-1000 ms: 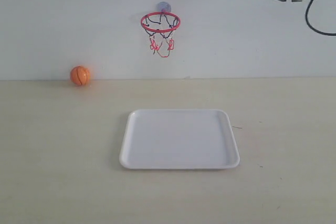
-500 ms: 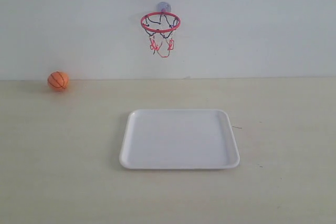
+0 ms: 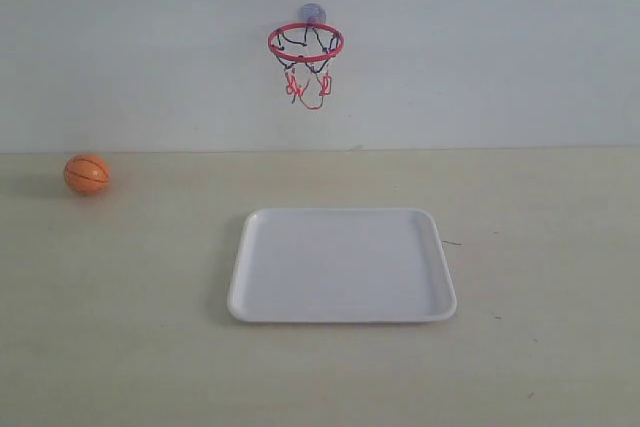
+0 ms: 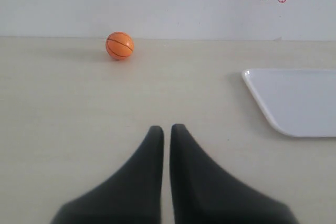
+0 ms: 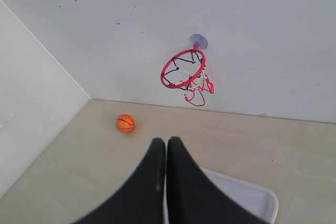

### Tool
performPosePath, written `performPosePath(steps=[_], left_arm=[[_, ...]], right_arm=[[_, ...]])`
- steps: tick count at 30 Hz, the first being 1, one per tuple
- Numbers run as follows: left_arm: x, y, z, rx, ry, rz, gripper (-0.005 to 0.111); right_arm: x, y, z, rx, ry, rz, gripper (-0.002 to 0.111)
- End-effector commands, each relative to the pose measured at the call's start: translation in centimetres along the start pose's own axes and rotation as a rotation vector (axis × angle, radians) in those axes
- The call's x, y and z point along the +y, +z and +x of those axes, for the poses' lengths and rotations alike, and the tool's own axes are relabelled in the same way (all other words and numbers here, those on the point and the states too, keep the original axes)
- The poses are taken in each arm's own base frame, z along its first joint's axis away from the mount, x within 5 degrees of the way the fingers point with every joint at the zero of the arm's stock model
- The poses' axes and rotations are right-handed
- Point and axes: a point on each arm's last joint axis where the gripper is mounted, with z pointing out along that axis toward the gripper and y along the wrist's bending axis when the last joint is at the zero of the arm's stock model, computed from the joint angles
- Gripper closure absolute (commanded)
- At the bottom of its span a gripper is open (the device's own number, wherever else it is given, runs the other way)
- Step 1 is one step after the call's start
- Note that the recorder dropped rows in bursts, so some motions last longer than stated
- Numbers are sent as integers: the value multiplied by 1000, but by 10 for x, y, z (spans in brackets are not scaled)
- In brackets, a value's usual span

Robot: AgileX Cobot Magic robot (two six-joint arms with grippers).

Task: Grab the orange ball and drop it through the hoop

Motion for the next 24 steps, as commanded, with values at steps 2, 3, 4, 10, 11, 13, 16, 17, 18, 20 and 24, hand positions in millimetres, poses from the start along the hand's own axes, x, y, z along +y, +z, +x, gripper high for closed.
performPosePath(steps=[2,3,4,10,11,13,16,17,18,20,24], left_arm=[[0,0,1,-2,-8,2,103],[0,0,1,-2,-8,2,103],[0,0,1,-2,-8,2,103],[0,0,1,-2,-8,2,103],[0,0,1,-2,-8,2,103],[0,0,1,-2,-8,2,103],[0,0,1,-2,-8,2,103],[0,0,1,-2,-8,2,103],[0,0,1,-2,-8,2,103],[0,0,1,-2,-8,2,103],[0,0,1,-2,-8,2,103]], right_arm=[[-4,1,1,-11,20,-4,109],[-2,0,0,-13,8,-4,109],[3,0,0,-12,-10,-8,109],[51,-2,-10,-106,-199,66,109],[62,-2,-10,-118,-240,65,109],[83,0,-7,-153,-317,80,109],[107,2,7,-189,-383,97,109],[114,3,13,-202,-394,107,109],[118,2,17,-216,-401,124,109],[126,1,31,-238,-416,159,109],[129,-11,60,-267,-398,235,109]])
